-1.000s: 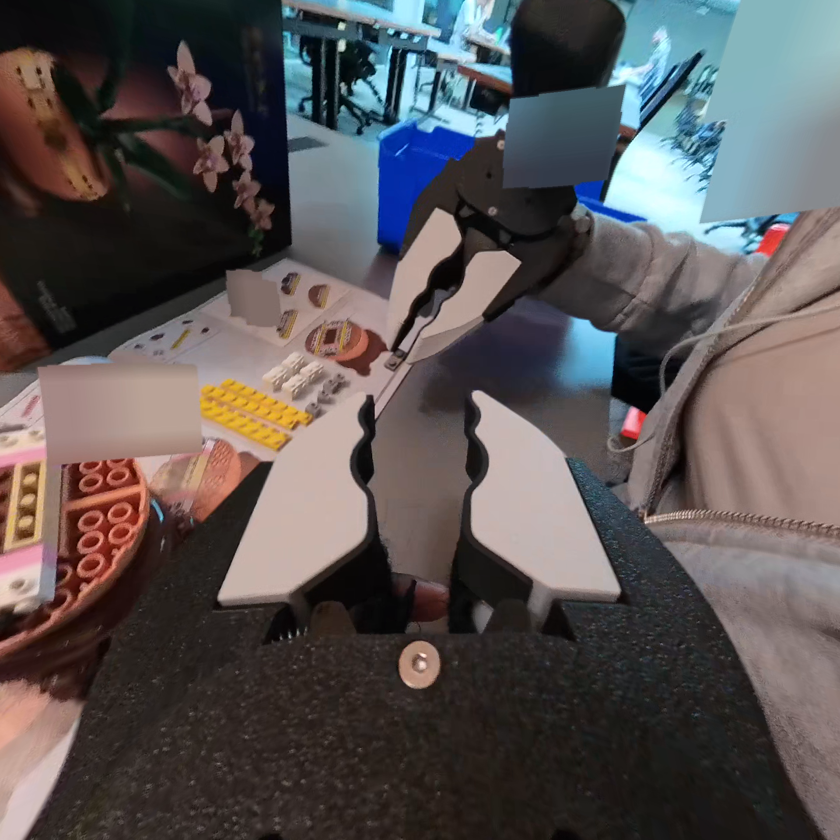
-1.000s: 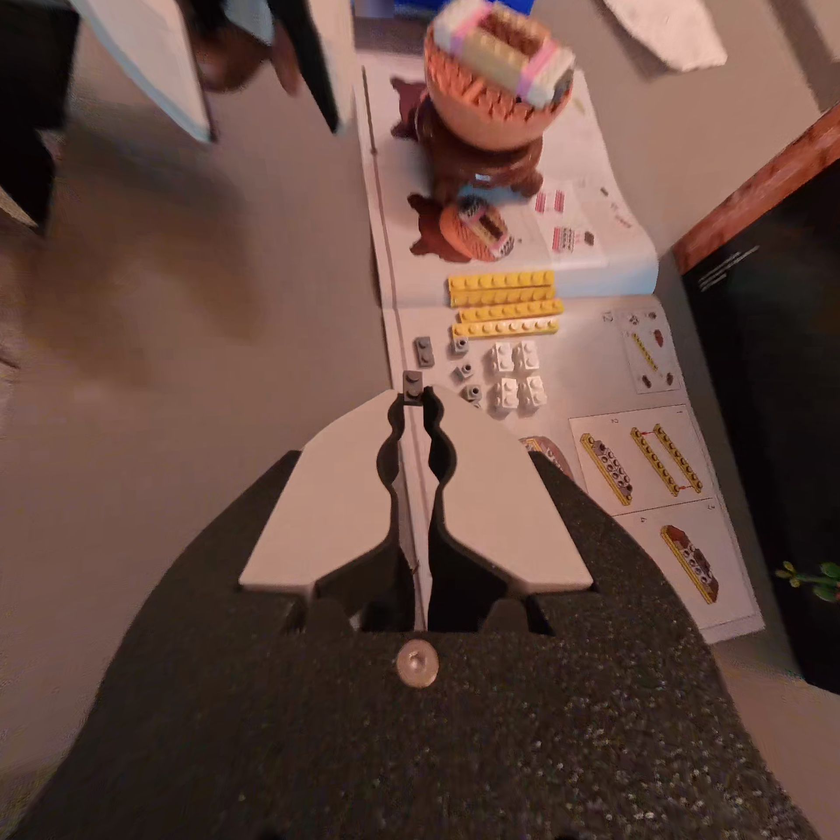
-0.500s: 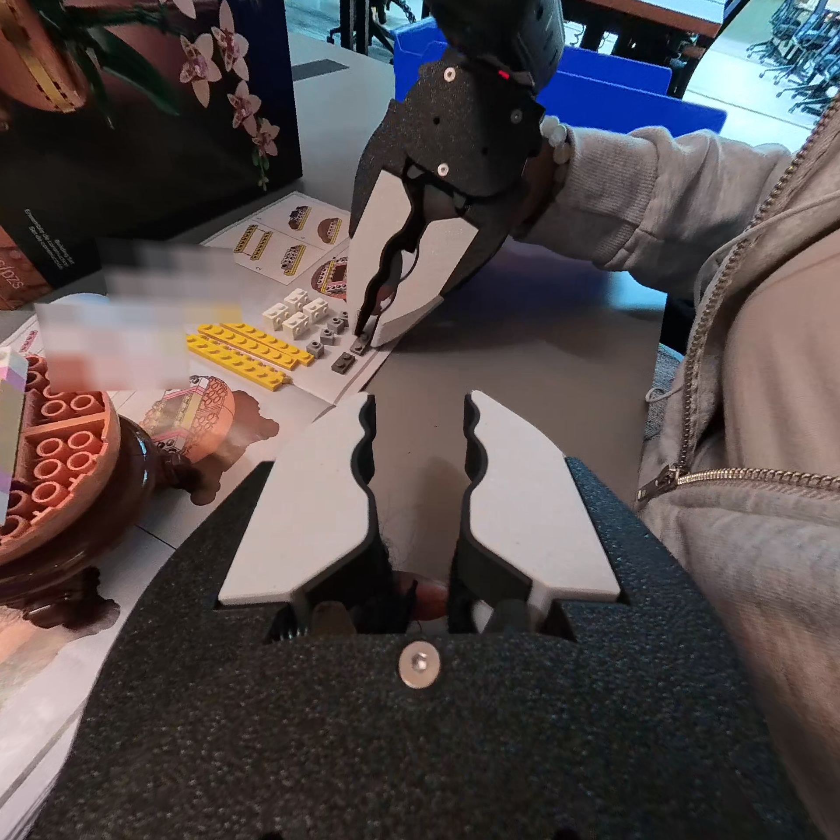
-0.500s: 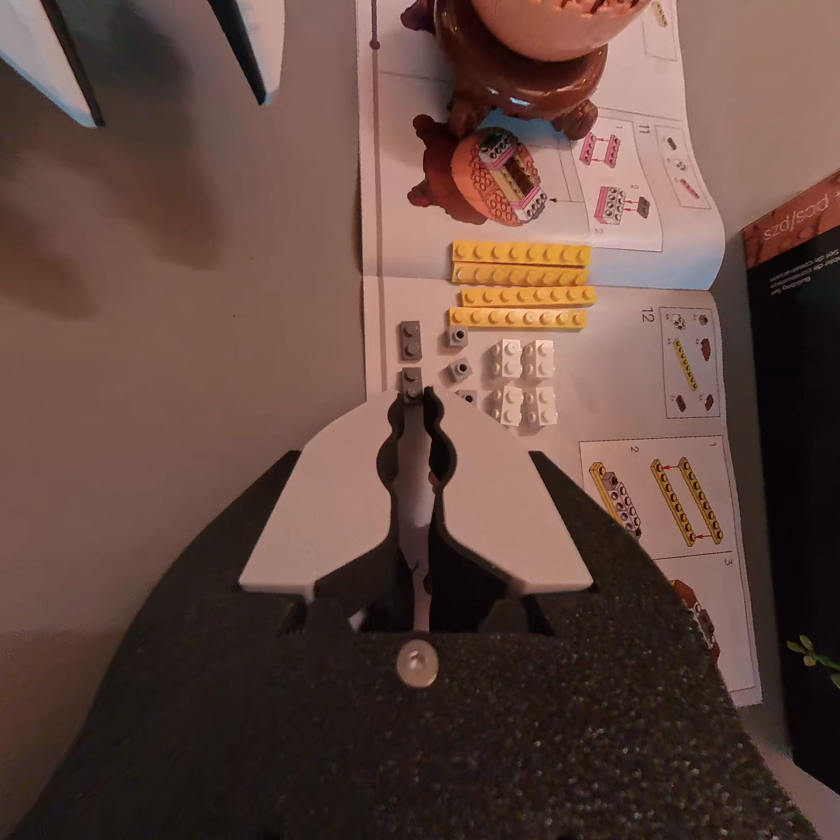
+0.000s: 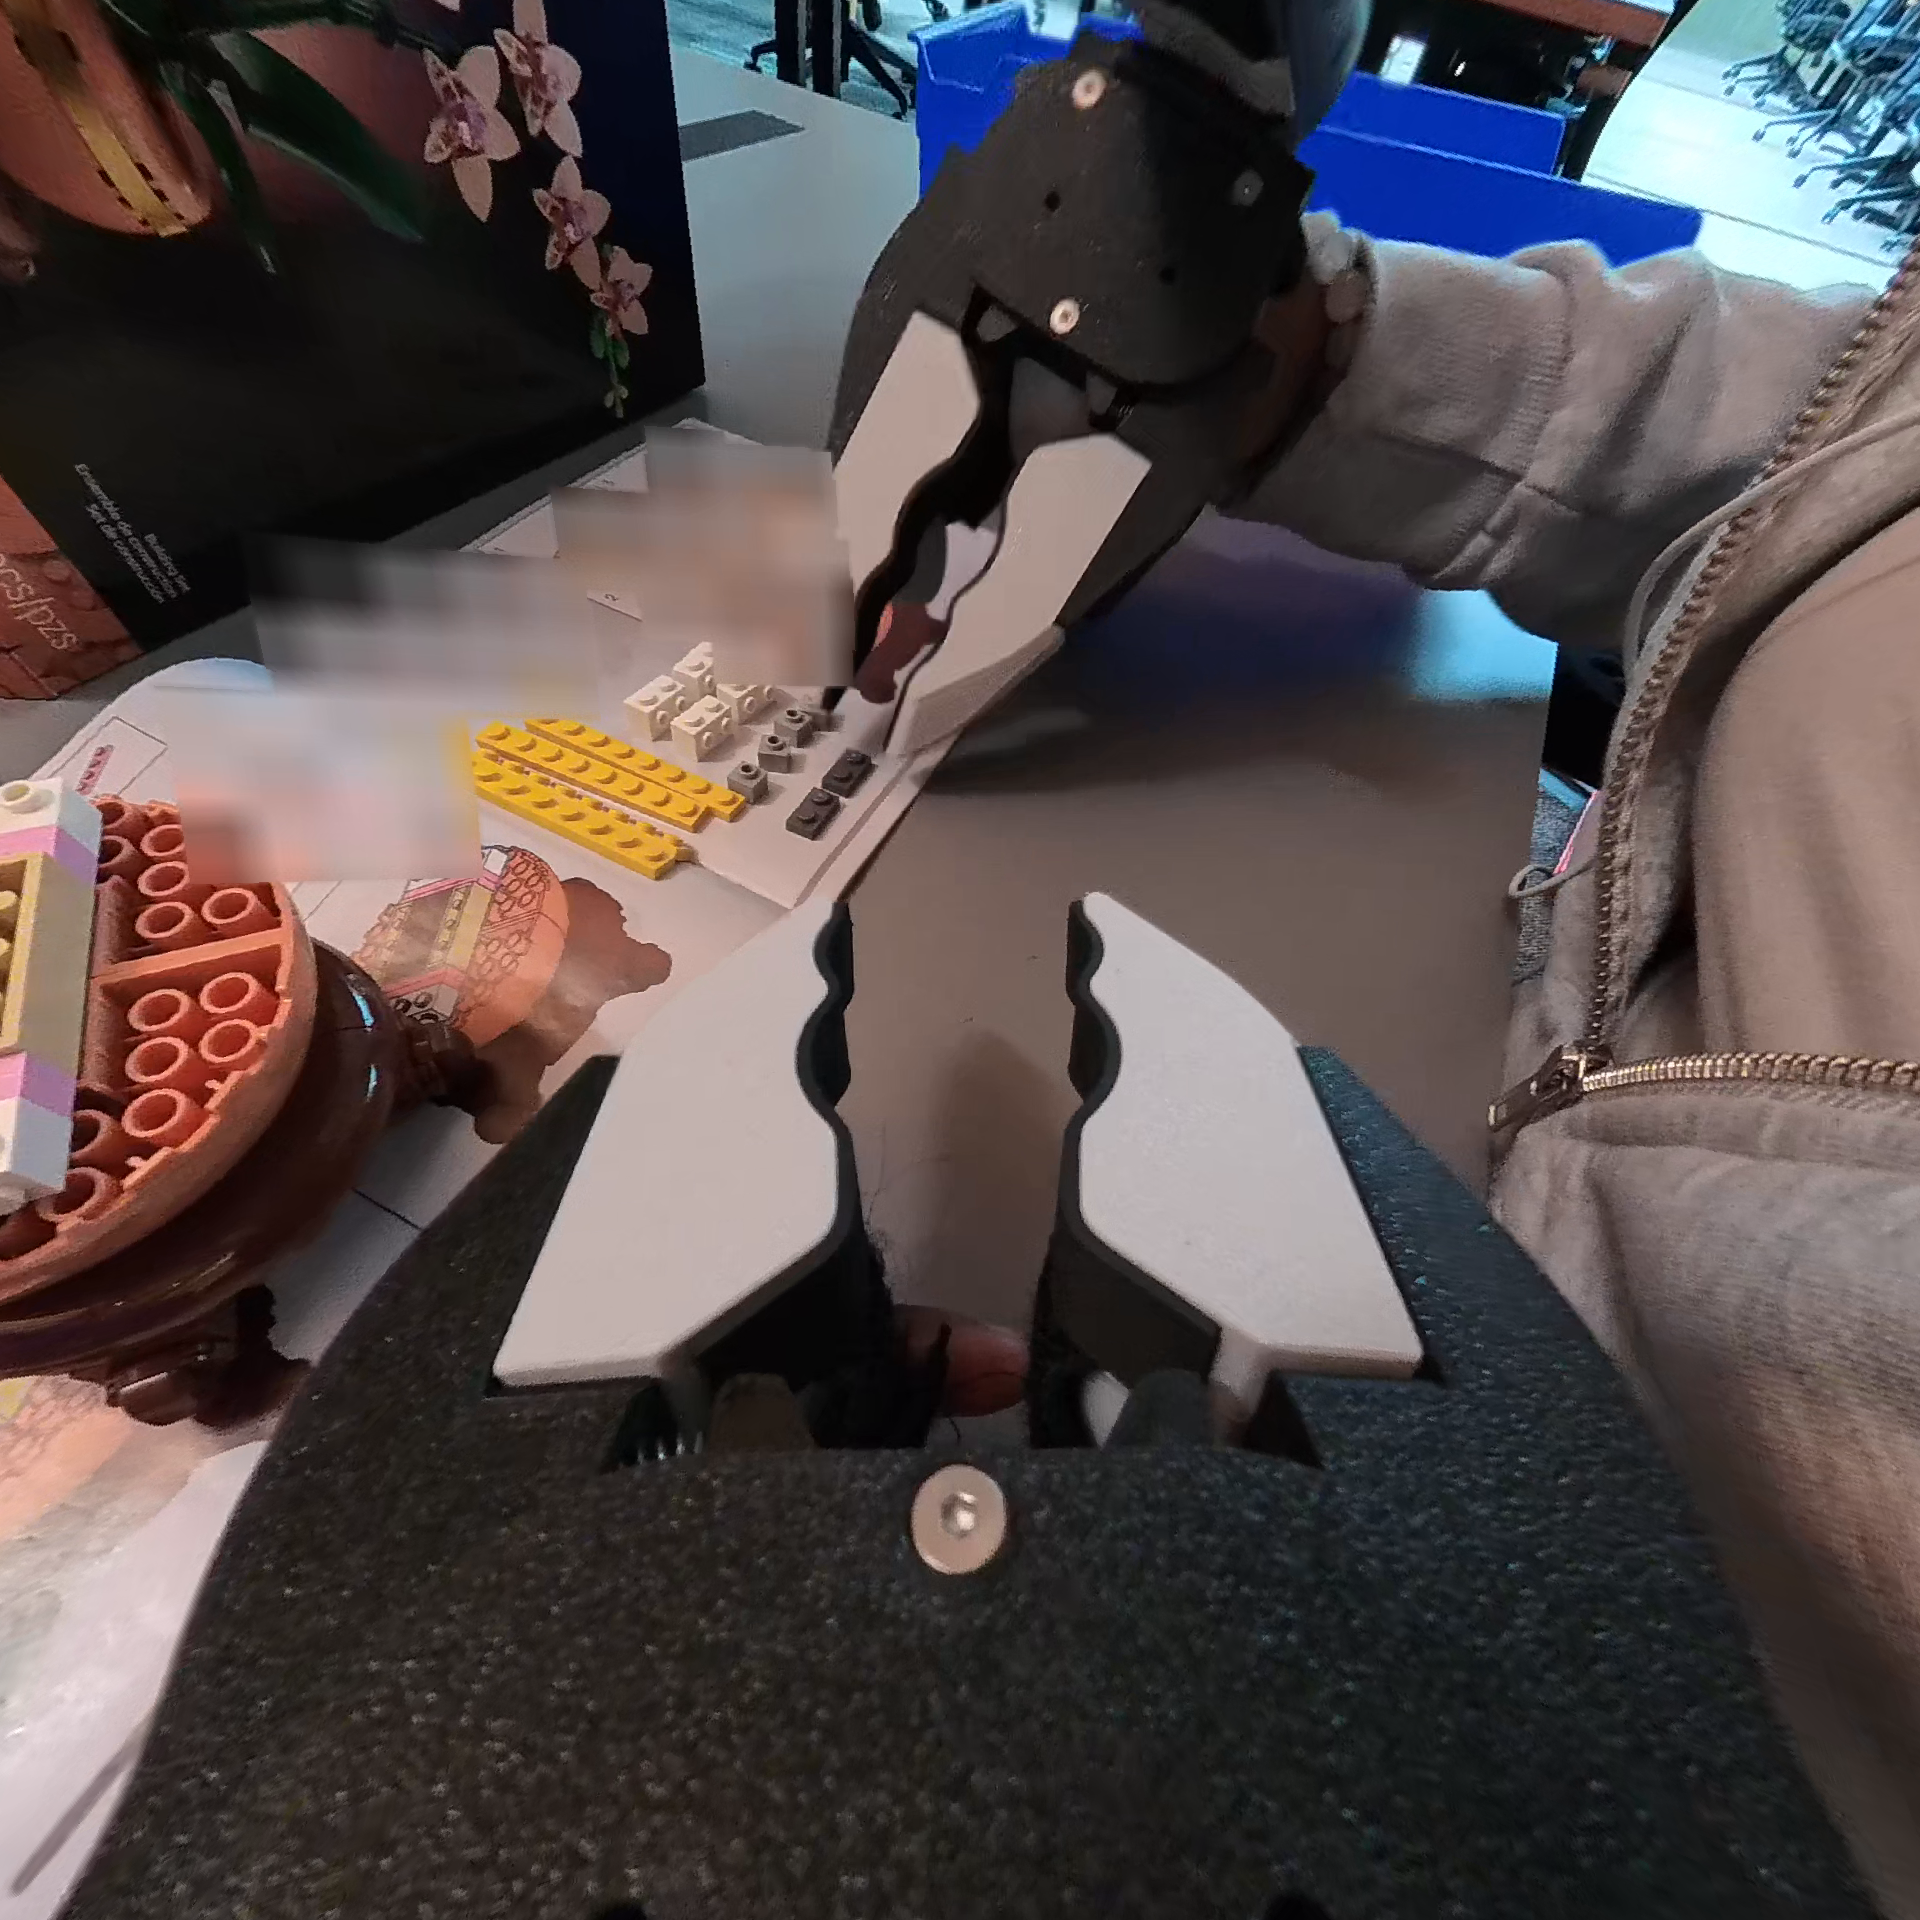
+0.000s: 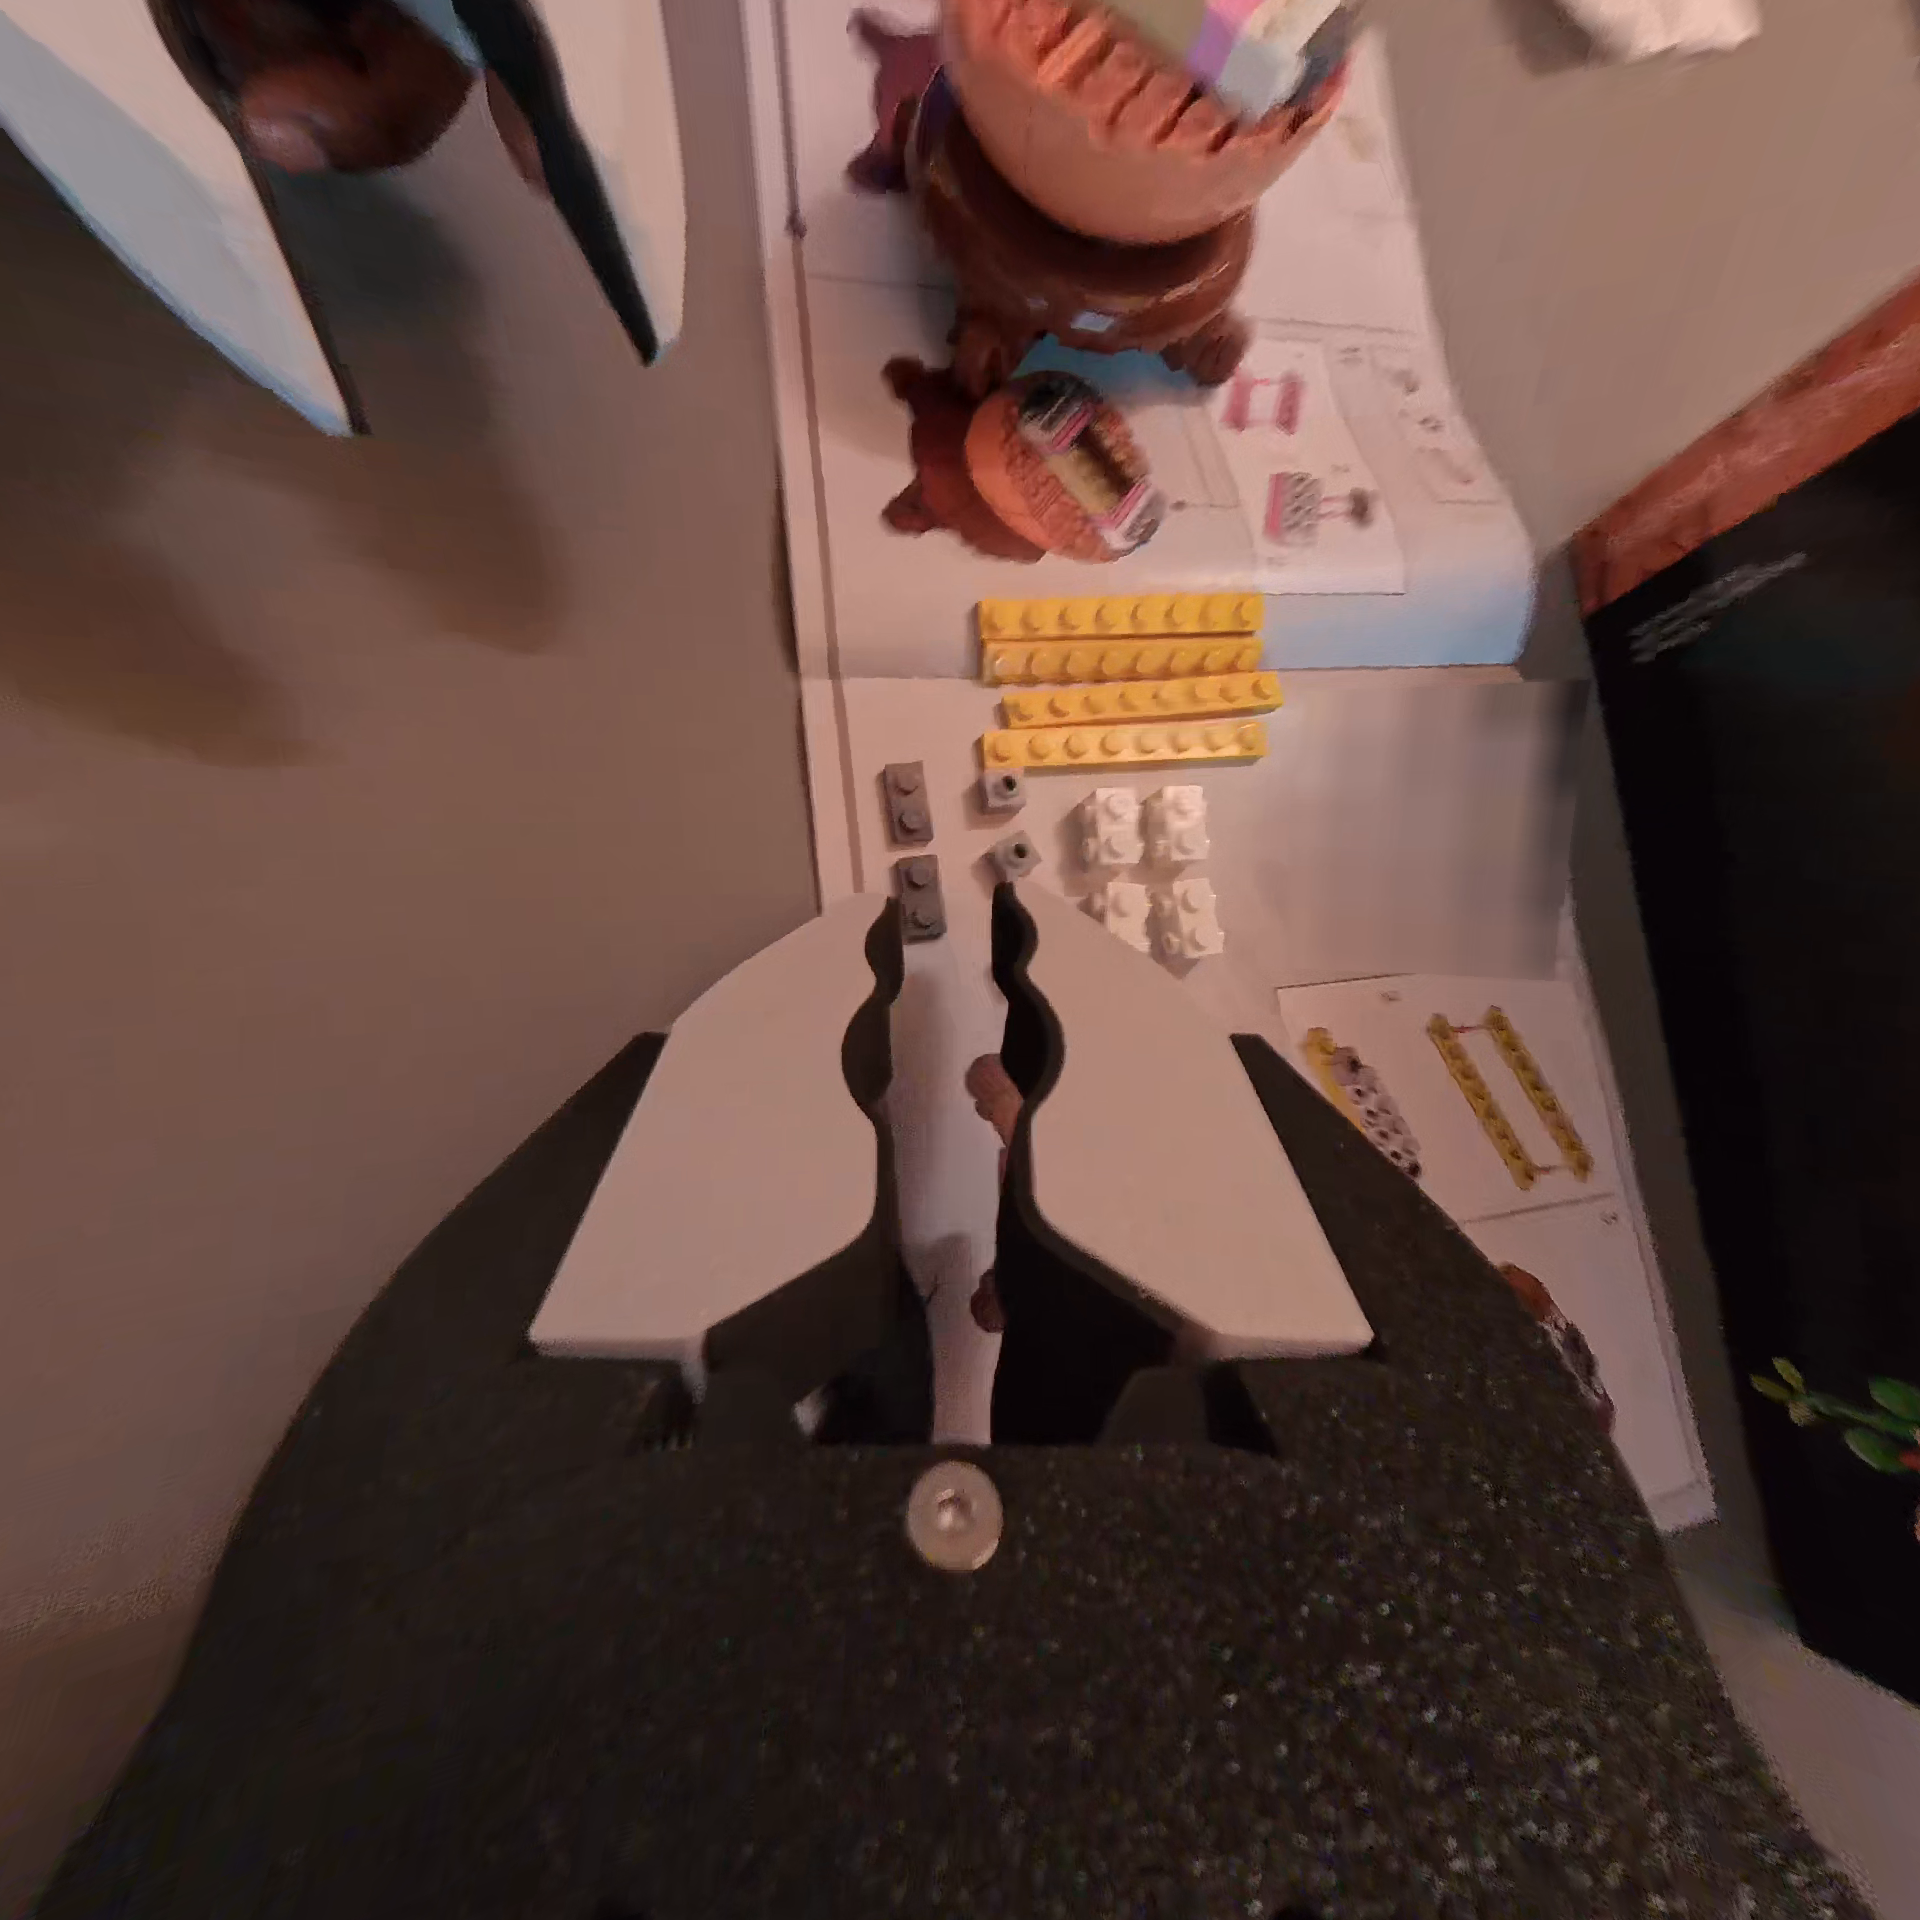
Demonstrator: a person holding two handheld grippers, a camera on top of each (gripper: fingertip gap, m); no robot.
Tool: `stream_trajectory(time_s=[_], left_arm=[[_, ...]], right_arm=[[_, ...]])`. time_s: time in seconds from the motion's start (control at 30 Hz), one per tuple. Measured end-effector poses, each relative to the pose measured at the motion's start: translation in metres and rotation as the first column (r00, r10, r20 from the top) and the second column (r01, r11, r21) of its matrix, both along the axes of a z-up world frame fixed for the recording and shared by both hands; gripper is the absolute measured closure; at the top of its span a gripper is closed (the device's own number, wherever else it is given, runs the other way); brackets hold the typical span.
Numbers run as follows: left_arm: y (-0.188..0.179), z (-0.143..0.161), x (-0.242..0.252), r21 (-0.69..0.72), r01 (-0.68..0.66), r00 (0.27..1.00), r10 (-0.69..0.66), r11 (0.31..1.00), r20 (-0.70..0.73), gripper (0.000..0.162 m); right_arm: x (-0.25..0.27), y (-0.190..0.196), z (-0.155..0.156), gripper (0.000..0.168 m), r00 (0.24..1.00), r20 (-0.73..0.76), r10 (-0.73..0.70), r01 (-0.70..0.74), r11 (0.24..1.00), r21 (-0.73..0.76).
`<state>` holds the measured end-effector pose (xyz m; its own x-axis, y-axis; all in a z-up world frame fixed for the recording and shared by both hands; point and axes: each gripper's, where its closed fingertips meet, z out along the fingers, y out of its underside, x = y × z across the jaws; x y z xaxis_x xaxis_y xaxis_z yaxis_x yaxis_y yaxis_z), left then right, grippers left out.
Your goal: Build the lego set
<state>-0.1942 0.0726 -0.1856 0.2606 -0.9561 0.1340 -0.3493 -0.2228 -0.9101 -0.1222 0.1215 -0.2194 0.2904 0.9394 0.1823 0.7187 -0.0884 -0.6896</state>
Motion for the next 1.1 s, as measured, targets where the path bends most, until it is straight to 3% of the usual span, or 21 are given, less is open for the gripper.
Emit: stream_trajectory(time_s=[0.1,0.2,0.33,0.47,0.53,0.6,0.63,0.73,0.83,0.9,0.97,1.0,1.03,1.1], left_arm=[[0.007,0.000,-0.002,0.021,-0.030,1.000,0.030,0.999,0.001,0.127],[0.016,0.005,-0.004,0.029,-0.076,0.996,0.075,0.997,0.047,0.136],[0.026,0.015,-0.006,-0.025,-0.124,0.984,0.126,0.992,0.124,0.138],[0.028,0.024,-0.006,0.003,-0.127,0.982,0.125,0.992,0.144,0.126],[0.030,0.026,-0.007,0.041,-0.145,0.983,0.139,0.989,0.123,0.116],[0.031,0.029,-0.006,0.073,-0.150,0.984,0.142,0.986,0.105,0.109],[0.030,0.030,-0.005,0.082,-0.146,0.985,0.138,0.986,0.100,0.107],[0.028,0.031,0.000,0.085,-0.128,0.989,0.121,0.988,0.086,0.096],[0.026,0.033,0.003,0.080,-0.118,0.990,0.111,0.990,0.087,0.090],[0.025,0.037,0.006,0.067,-0.117,0.989,0.109,0.991,0.105,0.089],[0.025,0.040,0.008,0.058,-0.119,0.986,0.111,0.991,0.126,0.089],[0.026,0.041,0.009,0.058,-0.124,0.985,0.115,0.991,0.131,0.089],[0.027,0.042,0.010,0.064,-0.129,0.984,0.120,0.990,0.131,0.090],[0.034,0.043,0.008,0.104,-0.175,0.979,0.162,0.979,0.123,0.106]], right_arm=[[0.005,0.005,0.035,0.155,0.981,-0.179,-0.074,0.098,0.987,0.130],[0.019,0.001,0.072,0.152,0.916,-0.383,-0.121,0.222,0.947,0.232],[0.038,-0.007,0.096,0.135,0.768,-0.604,-0.216,0.366,0.921,0.136],[0.048,-0.013,0.105,0.135,0.649,-0.710,-0.272,0.429,0.902,0.046],[0.045,-0.019,0.118,0.132,0.588,-0.776,-0.229,0.408,0.912,0.039],[0.047,-0.021,0.133,0.122,0.524,-0.829,-0.195,0.418,0.907,0.051],[0.048,-0.020,0.138,0.109,0.499,-0.844,-0.197,0.425,0.904,0.041],[0.047,-0.016,0.145,0.078,0.490,-0.846,-0.211,0.433,0.901,0.026],[0.042,-0.016,0.141,0.072,0.580,-0.788,-0.205,0.436,0.896,0.088],[0.038,-0.017,0.139,0.079,0.627,-0.754,-0.195,0.430,0.894,0.127],[0.038,-0.015,0.136,0.103,0.649,-0.729,-0.218,0.447,0.884,0.134],[0.038,-0.015,0.133,0.128,0.664,-0.713,-0.224,0.440,0.889,0.130],[0.036,-0.018,0.130,0.163,0.687,-0.696,-0.209,0.409,0.903,0.133],[0.036,-0.019,0.126,0.168,0.698,-0.679,-0.228,0.395,0.914,0.099]])
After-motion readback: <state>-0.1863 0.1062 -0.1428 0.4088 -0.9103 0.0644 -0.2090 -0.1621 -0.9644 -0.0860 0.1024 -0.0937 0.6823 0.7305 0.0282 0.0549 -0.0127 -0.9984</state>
